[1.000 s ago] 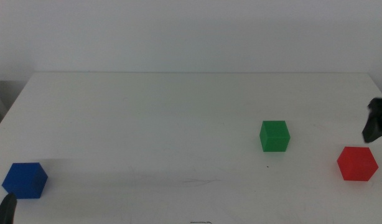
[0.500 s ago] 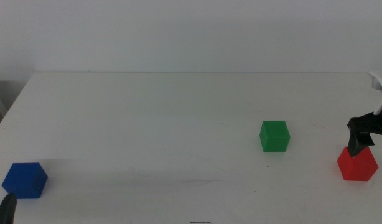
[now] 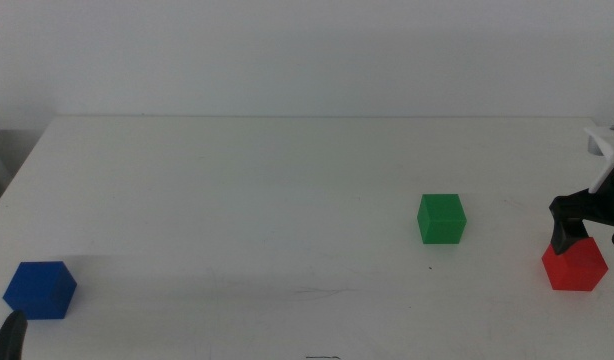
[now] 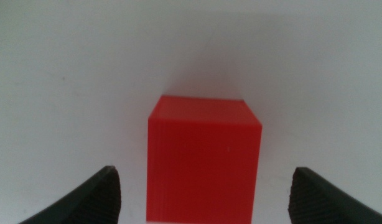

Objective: Stack red cubes first, then green, then blue cubes in a specific spot.

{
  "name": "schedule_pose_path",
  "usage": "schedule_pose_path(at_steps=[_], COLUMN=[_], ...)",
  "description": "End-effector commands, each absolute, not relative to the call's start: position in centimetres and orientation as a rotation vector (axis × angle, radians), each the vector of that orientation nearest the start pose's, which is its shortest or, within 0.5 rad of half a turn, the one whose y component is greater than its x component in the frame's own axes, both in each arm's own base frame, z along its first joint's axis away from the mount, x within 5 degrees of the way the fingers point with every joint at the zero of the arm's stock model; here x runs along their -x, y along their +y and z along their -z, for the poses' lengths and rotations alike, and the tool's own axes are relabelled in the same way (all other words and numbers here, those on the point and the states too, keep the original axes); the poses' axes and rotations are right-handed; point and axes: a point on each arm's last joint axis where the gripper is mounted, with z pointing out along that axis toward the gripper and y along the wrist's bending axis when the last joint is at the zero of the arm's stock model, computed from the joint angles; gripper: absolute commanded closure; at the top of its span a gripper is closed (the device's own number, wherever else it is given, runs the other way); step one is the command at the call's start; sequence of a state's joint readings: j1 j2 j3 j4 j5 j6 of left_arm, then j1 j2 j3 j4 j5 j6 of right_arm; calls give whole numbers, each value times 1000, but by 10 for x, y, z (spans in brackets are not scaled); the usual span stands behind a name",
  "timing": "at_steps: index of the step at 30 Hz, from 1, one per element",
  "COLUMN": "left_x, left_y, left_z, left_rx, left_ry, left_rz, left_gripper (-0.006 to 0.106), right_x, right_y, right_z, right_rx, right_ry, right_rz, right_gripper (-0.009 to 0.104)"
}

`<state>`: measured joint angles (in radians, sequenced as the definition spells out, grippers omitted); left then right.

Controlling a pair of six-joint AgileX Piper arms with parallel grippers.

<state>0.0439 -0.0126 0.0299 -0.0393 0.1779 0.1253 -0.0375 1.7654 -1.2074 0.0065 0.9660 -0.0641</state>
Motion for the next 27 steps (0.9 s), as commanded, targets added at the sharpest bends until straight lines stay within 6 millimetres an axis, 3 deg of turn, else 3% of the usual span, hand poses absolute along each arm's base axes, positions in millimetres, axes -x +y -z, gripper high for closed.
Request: schedule_pose_path(at_steps=[1, 12, 16, 19, 22, 26, 27], left_x=[-55, -55, -55, -55, -55, -55, -55], left_y=[2, 2, 2, 2, 2, 2, 2], left_z=[-198, -198, -198, -198, -198, -198, -198], left_rx=[-19, -19, -19, -19, -19, -19, -19], left_ry=[1571, 1571, 1571, 1571, 1571, 1571, 1571], left_rz=[-78, -78, -78, -78, -78, -78, -78], left_gripper=[10, 10, 10, 10, 10, 10, 10], right_x=[-343, -354, -355, -356, -356, -351, -349], right_y=[-15, -15, -16, -16, -16, -15, -13], right_z=[-225, -196, -190, -186, -185, -198, -205], right_rx=[44, 38, 37, 18, -16, -92, -126], right_ry=[2918, 2969, 2986, 2997, 3001, 2997, 2984], right_rz=[20, 7, 7, 3, 8, 9, 9], right_gripper=[14, 15, 23, 38, 61, 97, 97])
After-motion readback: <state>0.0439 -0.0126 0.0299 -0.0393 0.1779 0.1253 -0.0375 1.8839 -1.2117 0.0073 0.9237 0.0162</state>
